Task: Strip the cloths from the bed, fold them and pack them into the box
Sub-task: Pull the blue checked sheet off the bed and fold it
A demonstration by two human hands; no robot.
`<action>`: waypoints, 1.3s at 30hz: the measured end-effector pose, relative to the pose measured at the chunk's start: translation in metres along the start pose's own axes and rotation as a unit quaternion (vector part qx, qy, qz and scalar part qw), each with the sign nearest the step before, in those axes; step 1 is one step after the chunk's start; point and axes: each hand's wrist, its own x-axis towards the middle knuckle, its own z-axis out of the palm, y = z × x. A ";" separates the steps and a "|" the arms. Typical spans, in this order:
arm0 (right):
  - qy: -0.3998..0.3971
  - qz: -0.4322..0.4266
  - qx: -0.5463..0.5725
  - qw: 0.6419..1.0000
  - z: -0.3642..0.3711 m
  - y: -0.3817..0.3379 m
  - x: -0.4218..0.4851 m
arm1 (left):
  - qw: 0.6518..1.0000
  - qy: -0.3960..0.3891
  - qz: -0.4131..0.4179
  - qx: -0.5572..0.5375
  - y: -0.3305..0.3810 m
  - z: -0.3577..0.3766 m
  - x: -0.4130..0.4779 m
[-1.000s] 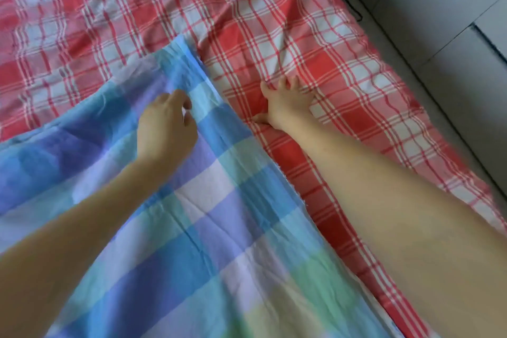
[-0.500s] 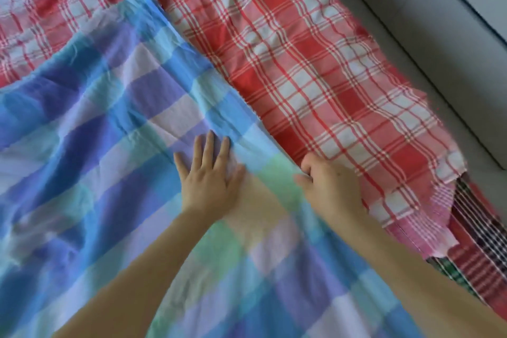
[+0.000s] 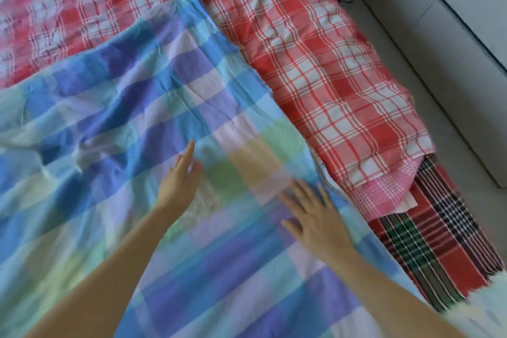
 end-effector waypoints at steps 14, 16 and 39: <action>-0.089 -0.207 0.027 0.974 -0.056 -0.180 0.005 | 0.968 0.006 -0.236 0.086 -0.141 -0.034 -0.207; -0.147 -0.193 0.011 0.970 -0.043 -0.171 0.006 | 0.964 -0.007 -0.241 0.115 -0.154 -0.038 -0.219; -0.159 -0.109 0.115 0.975 -0.156 -0.640 0.183 | 0.923 0.259 -0.285 0.004 -0.498 -0.399 -0.273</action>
